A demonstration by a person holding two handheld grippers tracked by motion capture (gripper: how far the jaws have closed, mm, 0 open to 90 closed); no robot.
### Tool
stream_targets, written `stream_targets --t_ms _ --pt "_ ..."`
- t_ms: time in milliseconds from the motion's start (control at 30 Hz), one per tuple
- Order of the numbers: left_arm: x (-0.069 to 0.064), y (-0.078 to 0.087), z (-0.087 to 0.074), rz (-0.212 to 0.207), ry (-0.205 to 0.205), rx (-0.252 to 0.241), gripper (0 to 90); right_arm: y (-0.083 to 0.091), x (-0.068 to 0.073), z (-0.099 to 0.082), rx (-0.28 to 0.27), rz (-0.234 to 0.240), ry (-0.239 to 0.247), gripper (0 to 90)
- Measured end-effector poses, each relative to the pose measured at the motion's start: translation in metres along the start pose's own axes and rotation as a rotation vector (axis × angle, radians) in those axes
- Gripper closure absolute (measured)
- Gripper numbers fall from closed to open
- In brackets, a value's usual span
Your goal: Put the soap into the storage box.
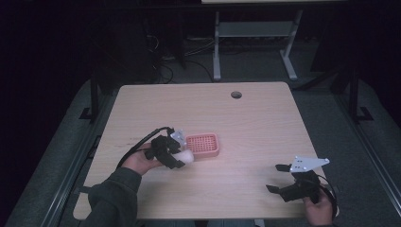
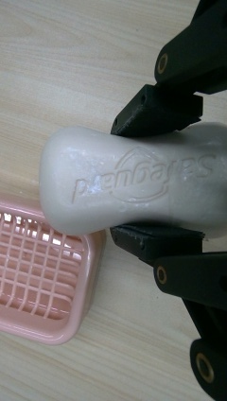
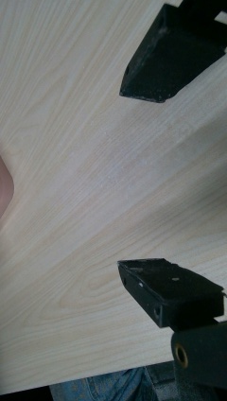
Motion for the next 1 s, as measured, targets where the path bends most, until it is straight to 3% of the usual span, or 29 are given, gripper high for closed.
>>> stream_targets --t_ms 567,1000 --pt "0.008 -0.006 0.010 -0.003 0.004 0.008 49.3 0.001 -0.001 -0.001 -0.004 -0.003 0.000 14.2" --pt "0.013 -0.008 0.024 -0.001 -0.018 0.024 49.3 0.002 -0.001 -0.001 -0.009 0.001 -0.002 14.2"
Point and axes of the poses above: each handheld gripper's, and its own axes: y roughly backward along the jaws, z roughly out of its top, x roughly to its left, the point moved 5 cm from there along -y, roughly forward along the jaws, and after that the axes turned 13 degrees about z, right-handed, at the moved point
